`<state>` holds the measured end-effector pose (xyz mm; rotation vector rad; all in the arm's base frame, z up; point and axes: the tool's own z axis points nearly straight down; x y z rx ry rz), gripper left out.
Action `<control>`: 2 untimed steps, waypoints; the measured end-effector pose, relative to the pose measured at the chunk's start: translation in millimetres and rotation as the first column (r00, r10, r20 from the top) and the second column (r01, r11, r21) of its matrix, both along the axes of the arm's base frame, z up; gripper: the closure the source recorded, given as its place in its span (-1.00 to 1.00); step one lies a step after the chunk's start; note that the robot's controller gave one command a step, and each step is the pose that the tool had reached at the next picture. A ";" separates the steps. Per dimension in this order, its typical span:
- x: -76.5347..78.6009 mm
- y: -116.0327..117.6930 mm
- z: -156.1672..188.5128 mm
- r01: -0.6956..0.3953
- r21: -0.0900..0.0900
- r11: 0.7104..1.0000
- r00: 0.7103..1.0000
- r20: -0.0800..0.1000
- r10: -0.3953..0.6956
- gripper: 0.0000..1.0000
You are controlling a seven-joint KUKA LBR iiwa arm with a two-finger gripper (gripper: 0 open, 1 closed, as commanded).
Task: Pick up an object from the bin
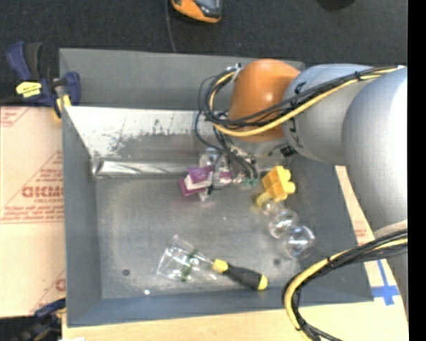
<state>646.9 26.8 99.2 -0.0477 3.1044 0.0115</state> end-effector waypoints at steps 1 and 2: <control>-0.1 1.4 40.7 -0.009 -0.002 1.000 1.000 -0.006 0.009 1.00; 1.9 6.3 106.5 0.006 0.001 1.000 1.000 -0.008 -0.006 1.00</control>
Offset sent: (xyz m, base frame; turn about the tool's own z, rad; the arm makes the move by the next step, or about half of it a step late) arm 0.0012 0.0082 0.1069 0.0085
